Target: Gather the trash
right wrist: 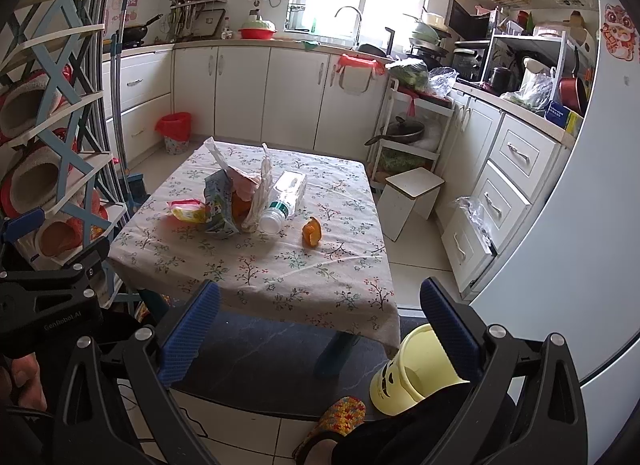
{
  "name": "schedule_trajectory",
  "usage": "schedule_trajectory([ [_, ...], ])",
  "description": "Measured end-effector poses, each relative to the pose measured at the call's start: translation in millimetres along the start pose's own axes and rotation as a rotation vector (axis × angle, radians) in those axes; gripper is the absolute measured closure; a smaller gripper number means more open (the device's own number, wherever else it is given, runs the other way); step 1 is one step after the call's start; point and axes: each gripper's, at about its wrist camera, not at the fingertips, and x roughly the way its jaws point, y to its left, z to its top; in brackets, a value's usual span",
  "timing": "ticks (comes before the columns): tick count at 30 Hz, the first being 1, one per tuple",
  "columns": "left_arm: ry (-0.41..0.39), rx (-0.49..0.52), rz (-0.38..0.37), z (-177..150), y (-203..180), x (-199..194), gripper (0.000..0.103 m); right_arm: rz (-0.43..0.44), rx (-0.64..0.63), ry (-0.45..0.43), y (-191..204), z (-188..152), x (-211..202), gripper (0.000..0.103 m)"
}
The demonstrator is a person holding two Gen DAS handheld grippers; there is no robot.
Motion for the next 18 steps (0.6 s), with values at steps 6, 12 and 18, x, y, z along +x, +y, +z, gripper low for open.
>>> schedule_trajectory([
  [6,-0.004,-0.016,-0.023,-1.2,3.9,0.2,0.008,-0.011,0.004,0.0,-1.8,0.1,1.6,0.007],
  [12,-0.008,-0.022,-0.038,1.4,-0.4,-2.1,0.008,-0.021,0.014,0.002,-7.0,1.4,4.1,0.007],
  [18,0.007,-0.033,-0.059,3.2,-11.7,10.3,0.008,-0.014,0.021,0.014,-12.9,1.0,18.5,0.007],
])
